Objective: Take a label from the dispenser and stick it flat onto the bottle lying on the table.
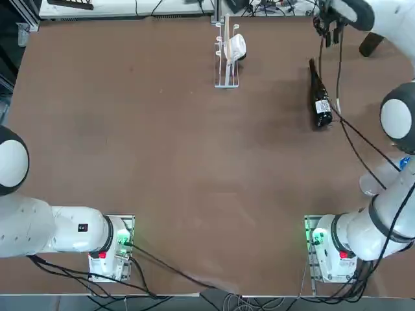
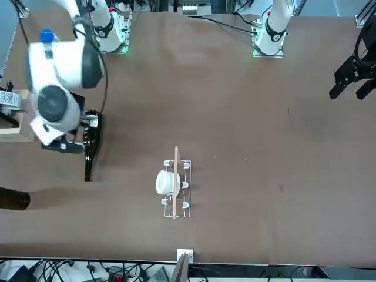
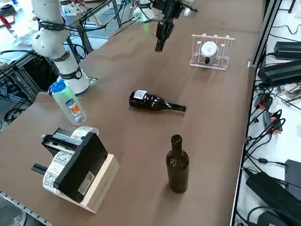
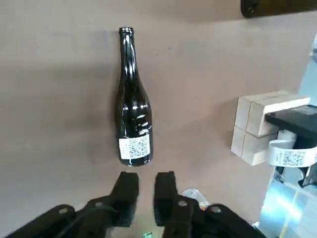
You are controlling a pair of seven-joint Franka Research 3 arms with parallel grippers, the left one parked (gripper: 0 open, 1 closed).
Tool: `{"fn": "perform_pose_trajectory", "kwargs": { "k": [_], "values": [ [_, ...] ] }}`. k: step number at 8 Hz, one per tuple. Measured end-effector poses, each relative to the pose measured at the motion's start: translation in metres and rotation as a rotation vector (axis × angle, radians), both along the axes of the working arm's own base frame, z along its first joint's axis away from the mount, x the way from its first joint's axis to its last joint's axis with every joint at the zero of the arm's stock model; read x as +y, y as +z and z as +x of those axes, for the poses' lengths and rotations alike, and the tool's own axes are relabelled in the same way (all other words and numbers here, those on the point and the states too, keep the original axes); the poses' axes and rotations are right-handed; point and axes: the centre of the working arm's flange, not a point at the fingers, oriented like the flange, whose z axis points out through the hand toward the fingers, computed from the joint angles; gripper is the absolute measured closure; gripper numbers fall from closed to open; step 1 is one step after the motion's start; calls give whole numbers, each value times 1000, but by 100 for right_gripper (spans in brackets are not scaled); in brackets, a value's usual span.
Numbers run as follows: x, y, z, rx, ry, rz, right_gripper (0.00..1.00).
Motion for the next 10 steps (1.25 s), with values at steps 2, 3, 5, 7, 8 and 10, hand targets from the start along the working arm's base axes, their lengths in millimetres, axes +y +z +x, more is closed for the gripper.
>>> {"fn": "perform_pose_trajectory", "kwargs": {
  "k": [2,3,5,7,8,10],
  "values": [
    [-46,54,-13,-32,-8,120,33],
    [-61,70,-18,-49,-12,147,13],
    [-72,87,-25,-72,-9,190,0],
    [-86,108,-34,-106,-44,278,0],
    [-90,120,-40,-127,-48,291,0],
    [-90,141,-55,-160,-40,306,0]
  ]
}}
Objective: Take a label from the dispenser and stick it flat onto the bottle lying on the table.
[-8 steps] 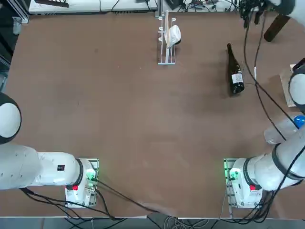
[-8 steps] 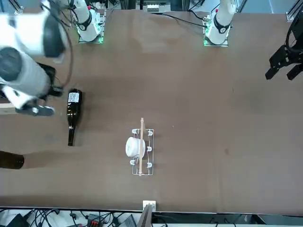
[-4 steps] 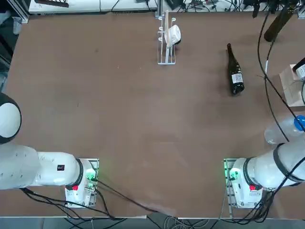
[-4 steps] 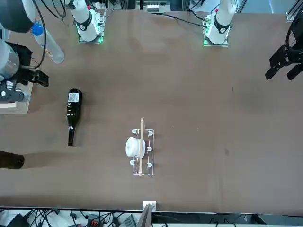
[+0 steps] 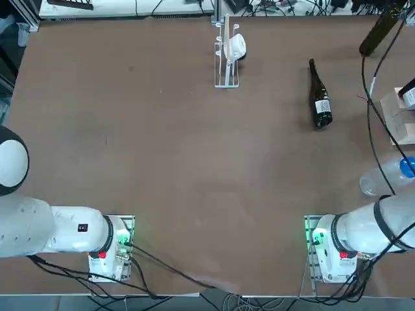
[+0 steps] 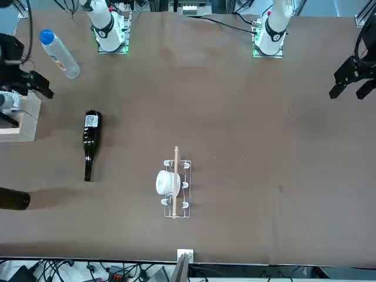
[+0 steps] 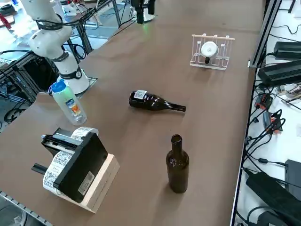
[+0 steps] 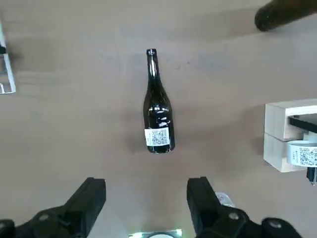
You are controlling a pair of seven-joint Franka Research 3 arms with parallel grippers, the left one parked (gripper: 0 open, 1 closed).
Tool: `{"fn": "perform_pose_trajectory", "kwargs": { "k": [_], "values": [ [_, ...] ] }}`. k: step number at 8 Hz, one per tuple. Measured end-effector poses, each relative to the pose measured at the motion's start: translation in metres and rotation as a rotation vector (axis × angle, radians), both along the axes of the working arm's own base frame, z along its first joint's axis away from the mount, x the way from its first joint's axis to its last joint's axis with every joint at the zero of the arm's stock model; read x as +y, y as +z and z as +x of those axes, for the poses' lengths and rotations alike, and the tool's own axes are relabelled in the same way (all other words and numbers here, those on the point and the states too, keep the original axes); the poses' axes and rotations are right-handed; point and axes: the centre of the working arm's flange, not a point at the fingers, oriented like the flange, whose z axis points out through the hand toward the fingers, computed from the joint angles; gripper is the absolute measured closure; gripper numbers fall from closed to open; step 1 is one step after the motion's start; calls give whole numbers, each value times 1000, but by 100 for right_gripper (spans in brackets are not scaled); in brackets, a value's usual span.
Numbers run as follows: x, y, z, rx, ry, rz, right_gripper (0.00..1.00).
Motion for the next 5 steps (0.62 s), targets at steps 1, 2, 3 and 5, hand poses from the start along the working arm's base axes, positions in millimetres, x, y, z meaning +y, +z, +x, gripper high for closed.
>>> {"fn": "perform_pose_trajectory", "kwargs": {
  "k": [1,2,3,5],
  "values": [
    [0,3,-9,-8,3,5,0],
    [-1,-1,-17,-21,5,9,0],
    [-3,-9,-27,-34,4,12,0],
    [-8,-21,-49,-54,3,18,0]
  ]
}}
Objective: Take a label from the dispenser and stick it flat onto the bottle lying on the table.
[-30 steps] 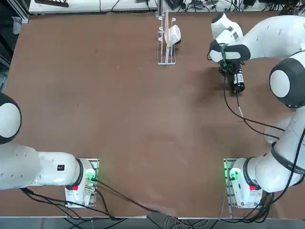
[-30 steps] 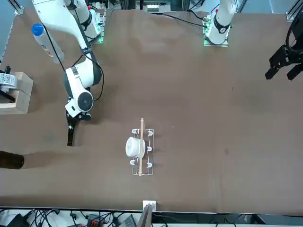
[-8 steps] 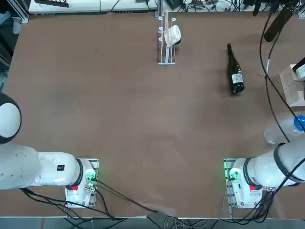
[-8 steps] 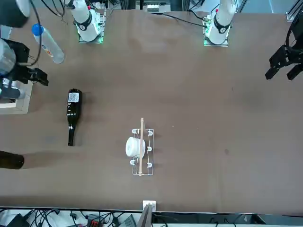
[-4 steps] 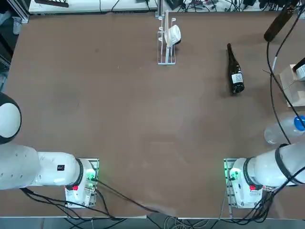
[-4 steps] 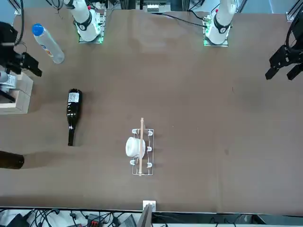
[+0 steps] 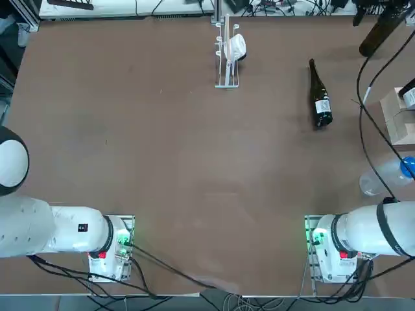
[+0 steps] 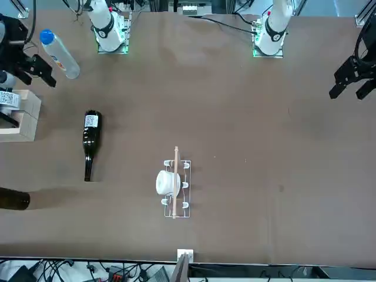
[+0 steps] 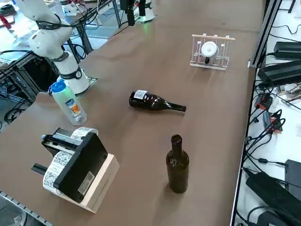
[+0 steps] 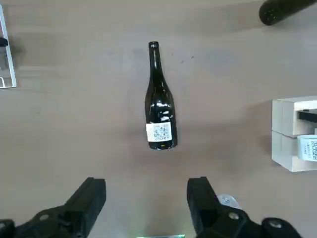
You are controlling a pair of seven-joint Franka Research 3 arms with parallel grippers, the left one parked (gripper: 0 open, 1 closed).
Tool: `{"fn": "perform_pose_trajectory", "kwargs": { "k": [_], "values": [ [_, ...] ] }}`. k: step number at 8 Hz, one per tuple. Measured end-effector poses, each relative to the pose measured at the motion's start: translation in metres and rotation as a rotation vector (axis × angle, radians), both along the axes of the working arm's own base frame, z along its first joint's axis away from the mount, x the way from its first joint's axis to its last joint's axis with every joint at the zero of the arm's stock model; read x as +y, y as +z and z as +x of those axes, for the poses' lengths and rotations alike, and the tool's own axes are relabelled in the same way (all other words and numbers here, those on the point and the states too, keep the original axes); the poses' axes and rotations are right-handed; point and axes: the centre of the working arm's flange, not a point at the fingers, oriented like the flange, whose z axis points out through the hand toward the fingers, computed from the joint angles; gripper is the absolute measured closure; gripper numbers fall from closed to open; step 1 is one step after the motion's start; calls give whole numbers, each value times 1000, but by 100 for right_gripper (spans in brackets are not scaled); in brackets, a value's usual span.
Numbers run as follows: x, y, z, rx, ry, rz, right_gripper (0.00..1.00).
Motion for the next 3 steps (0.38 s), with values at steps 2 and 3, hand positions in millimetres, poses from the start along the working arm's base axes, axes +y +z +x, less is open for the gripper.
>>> {"fn": "perform_pose_trajectory", "kwargs": {
  "k": [2,3],
  "values": [
    [5,4,-12,-21,0,47,0],
    [8,8,-14,-33,1,71,0]
  ]
}}
